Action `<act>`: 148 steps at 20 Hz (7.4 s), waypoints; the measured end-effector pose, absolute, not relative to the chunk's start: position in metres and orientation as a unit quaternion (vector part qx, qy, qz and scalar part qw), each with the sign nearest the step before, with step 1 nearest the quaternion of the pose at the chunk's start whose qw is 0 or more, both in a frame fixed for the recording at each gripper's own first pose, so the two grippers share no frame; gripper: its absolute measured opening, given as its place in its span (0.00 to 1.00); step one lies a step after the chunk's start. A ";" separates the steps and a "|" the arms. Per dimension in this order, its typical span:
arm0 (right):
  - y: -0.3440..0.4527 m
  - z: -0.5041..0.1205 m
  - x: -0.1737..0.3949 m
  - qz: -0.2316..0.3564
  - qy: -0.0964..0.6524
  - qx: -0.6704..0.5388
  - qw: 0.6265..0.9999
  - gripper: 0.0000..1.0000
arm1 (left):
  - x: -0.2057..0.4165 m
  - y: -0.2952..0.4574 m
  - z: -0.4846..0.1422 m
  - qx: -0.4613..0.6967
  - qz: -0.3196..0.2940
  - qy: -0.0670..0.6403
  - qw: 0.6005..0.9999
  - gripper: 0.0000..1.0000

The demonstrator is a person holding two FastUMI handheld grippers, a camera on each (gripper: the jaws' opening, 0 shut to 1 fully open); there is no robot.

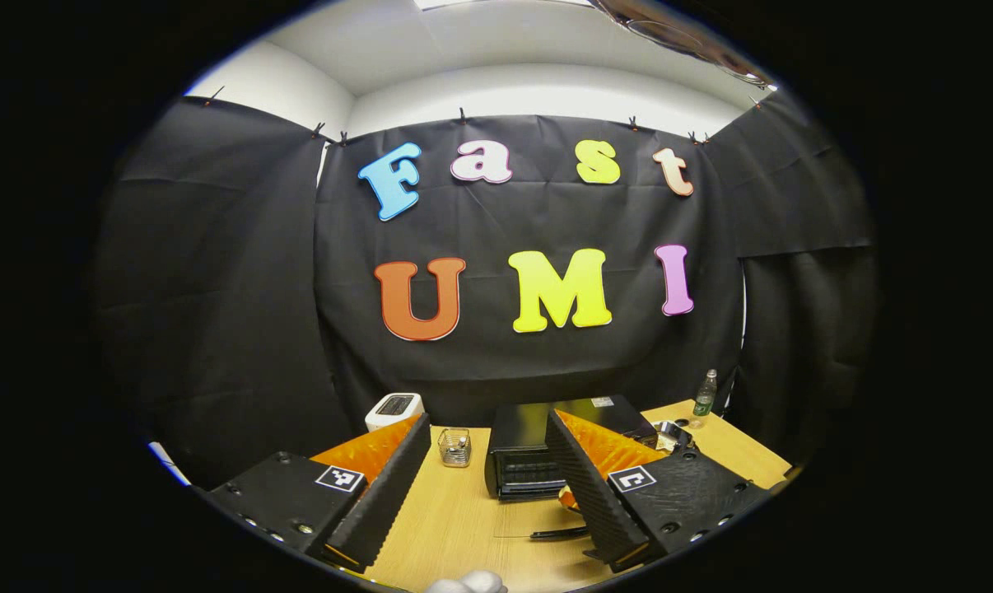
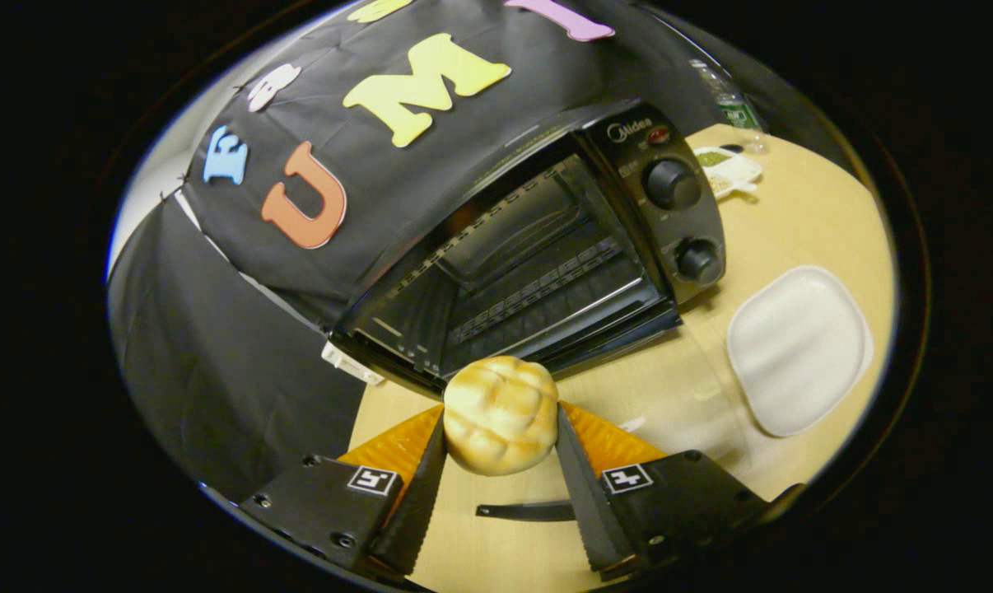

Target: Open the electric oven with the left hand, put the food in, and close the electric oven.

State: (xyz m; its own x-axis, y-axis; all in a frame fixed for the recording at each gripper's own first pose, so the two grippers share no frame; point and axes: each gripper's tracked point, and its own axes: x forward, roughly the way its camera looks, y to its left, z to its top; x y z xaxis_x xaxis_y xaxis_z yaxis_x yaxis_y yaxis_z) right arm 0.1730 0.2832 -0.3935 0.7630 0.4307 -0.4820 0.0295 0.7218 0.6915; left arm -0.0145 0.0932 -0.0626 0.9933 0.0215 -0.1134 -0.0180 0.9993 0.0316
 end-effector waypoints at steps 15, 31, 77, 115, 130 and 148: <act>0.284 -0.395 0.272 0.017 0.283 0.435 0.855 0.76 | -0.008 0.106 -0.076 0.020 0.011 0.076 0.997 0.92; 0.274 -0.405 0.282 -0.031 0.267 0.326 0.906 1.00 | -0.005 0.109 -0.086 0.018 0.018 0.089 0.996 0.92; 0.009 -0.053 0.015 -0.021 0.034 0.004 0.999 0.96 | -0.014 -0.035 -0.433 0.014 -0.045 0.303 0.952 0.93; -0.017 -0.070 0.038 -0.024 0.057 0.065 0.996 1.00 | 0.087 -0.038 -0.341 0.010 -0.049 0.247 0.968 0.94; -0.023 -0.075 0.046 -0.029 0.069 0.067 0.995 1.00 | 0.160 -0.035 -0.320 0.019 -0.032 0.218 0.975 0.94; 0.003 -0.022 0.041 0.021 0.027 0.057 0.998 0.96 | 0.067 -0.028 -0.152 -0.024 -0.019 0.110 0.993 0.93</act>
State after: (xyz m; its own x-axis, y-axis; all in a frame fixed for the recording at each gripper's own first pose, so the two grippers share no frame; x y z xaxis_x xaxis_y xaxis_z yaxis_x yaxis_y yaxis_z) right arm 0.0407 0.0026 -0.0224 0.9977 0.0459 -0.0506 -0.0398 0.9926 0.1149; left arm 0.0675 -0.0276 -0.1521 0.9751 -0.0427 -0.2177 0.0322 0.9982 -0.0514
